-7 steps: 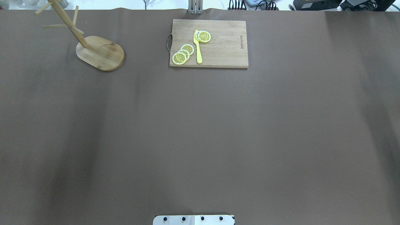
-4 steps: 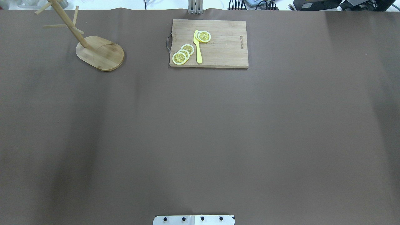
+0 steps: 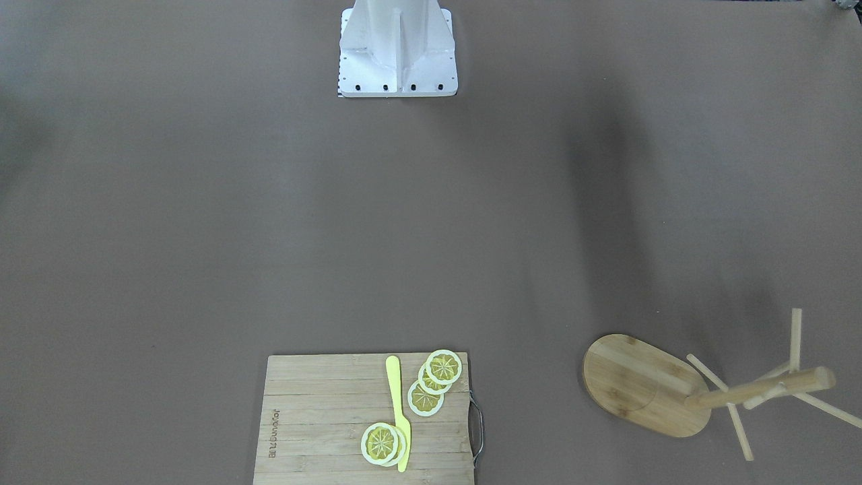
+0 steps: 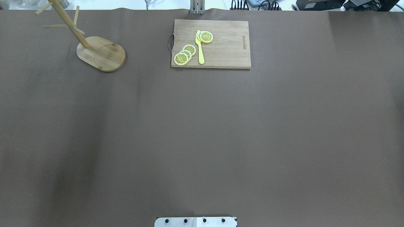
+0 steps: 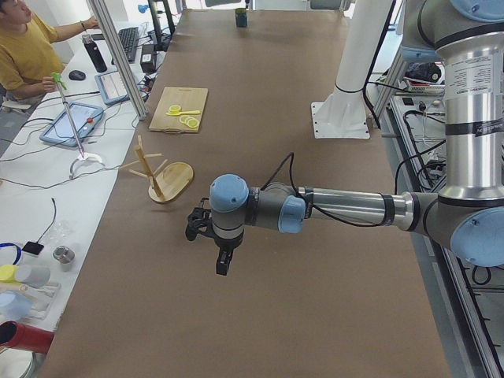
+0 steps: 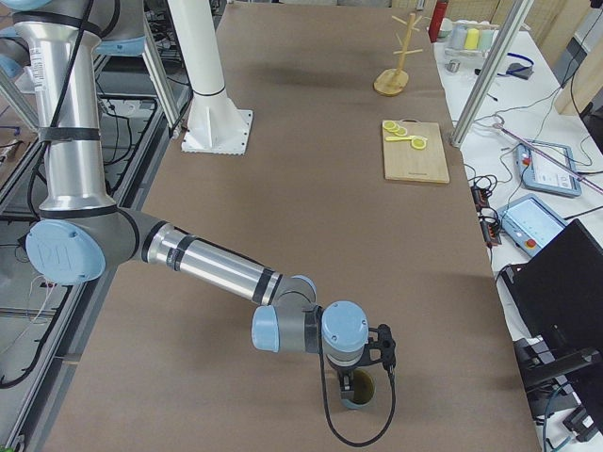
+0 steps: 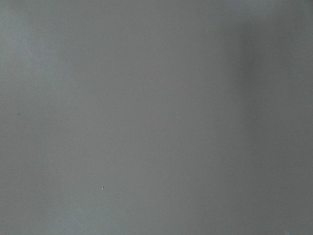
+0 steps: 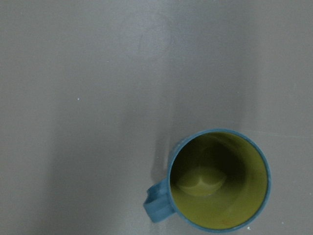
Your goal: Hang cup on storage rack
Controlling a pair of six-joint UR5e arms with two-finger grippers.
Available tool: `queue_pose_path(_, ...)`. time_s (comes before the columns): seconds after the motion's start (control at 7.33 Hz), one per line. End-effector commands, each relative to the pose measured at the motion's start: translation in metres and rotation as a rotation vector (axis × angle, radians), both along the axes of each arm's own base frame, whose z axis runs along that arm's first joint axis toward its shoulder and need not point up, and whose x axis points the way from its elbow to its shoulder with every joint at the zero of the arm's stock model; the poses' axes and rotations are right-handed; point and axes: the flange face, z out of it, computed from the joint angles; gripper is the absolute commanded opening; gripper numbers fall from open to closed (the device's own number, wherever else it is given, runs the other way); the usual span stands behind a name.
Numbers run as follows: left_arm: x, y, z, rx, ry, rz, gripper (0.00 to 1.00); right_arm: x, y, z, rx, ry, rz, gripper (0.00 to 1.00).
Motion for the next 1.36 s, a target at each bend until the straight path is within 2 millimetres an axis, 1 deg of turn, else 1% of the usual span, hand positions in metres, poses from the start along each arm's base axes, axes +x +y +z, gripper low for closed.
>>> queue_pose_path(0.0,0.000,0.000,-0.002,0.003,0.001,-0.001,0.98,0.007,0.002,0.027,-0.035,0.001,-0.003,0.99)
queue_pose_path(0.14,0.000,0.001,-0.001,0.000,0.001,-0.001,0.98,0.009,-0.002,0.026,-0.034,0.015,-0.002,0.99)
queue_pose_path(0.27,-0.001,0.003,-0.003,0.004,0.002,-0.003,0.98,0.013,0.001,0.039,-0.060,0.064,-0.004,0.99)
queue_pose_path(0.41,-0.001,0.005,-0.004,0.006,0.002,-0.003,0.98,0.014,-0.006,0.043,-0.077,0.065,0.000,0.99)
queue_pose_path(0.55,-0.001,0.005,-0.004,0.006,0.002,-0.003,0.98,0.017,-0.014,0.040,-0.082,0.066,0.014,0.98)
queue_pose_path(0.68,-0.001,0.004,-0.006,0.011,0.003,-0.003,0.98,0.022,-0.026,0.033,-0.116,0.062,0.069,0.97)
queue_pose_path(0.82,-0.001,0.004,-0.006,0.011,0.003,-0.003,0.98,0.023,-0.031,0.035,-0.134,0.060,0.086,0.97)
queue_pose_path(0.95,-0.001,0.004,-0.008,0.014,0.003,-0.003,0.98,0.023,-0.029,0.040,-0.147,0.059,0.088,0.97)
queue_pose_path(1.09,-0.001,0.004,-0.008,0.014,0.004,-0.002,0.98,0.022,-0.027,0.044,-0.164,0.057,0.094,0.92)
queue_pose_path(1.23,0.000,0.004,-0.008,0.014,0.004,-0.001,0.98,0.022,-0.025,0.050,-0.182,0.056,0.099,0.92)
